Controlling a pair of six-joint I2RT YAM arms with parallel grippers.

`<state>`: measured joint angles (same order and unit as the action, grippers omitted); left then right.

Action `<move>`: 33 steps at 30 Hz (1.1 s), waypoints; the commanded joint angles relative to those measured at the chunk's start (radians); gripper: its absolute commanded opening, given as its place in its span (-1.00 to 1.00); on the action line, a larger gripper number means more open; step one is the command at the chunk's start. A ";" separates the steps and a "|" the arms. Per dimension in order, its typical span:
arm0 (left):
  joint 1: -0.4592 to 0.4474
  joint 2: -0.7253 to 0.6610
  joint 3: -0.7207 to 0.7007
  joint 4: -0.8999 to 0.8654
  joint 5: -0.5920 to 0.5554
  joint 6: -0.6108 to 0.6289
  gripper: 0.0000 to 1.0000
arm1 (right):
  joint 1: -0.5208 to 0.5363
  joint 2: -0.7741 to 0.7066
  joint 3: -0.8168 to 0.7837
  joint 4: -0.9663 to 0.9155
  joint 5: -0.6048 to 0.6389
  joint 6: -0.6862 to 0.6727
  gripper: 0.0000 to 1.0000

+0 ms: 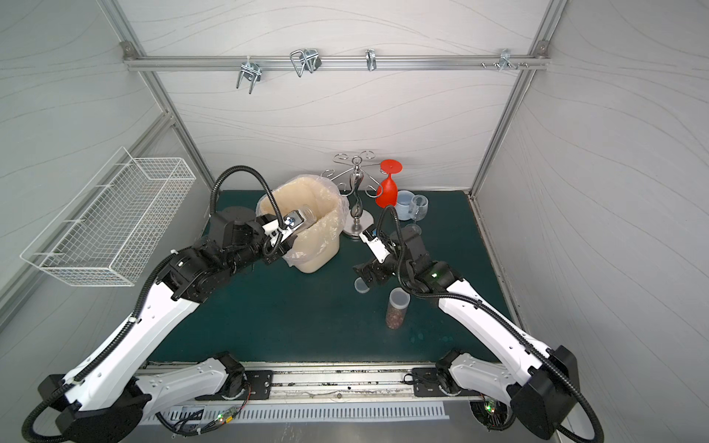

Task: Empty the moldy dried flower tea in the jars
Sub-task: Place the lid at the center of the board, then pour the moldy dried flower tea into the trash bin.

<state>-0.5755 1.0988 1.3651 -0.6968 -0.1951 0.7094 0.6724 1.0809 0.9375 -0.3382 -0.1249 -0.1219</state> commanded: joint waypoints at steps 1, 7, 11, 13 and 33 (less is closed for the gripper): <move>0.035 0.033 0.089 -0.021 -0.042 0.119 -0.63 | -0.005 -0.030 -0.016 0.042 -0.021 0.007 0.98; 0.059 0.139 0.215 -0.079 -0.104 0.270 -0.64 | -0.005 -0.036 -0.013 0.039 -0.024 0.004 0.98; 0.066 0.205 0.277 -0.108 -0.157 0.391 -0.65 | -0.005 -0.040 -0.014 0.041 -0.027 0.002 0.98; 0.072 0.228 0.291 -0.111 -0.188 0.437 -0.65 | -0.005 -0.044 -0.019 0.046 -0.028 -0.001 0.98; 0.173 0.362 0.278 0.016 -0.296 0.803 -0.73 | -0.006 -0.016 -0.025 0.064 -0.084 0.008 0.98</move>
<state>-0.4191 1.4502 1.6257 -0.7788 -0.4656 1.3945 0.6724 1.0634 0.9207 -0.3016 -0.1753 -0.1219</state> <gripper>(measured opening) 0.548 0.990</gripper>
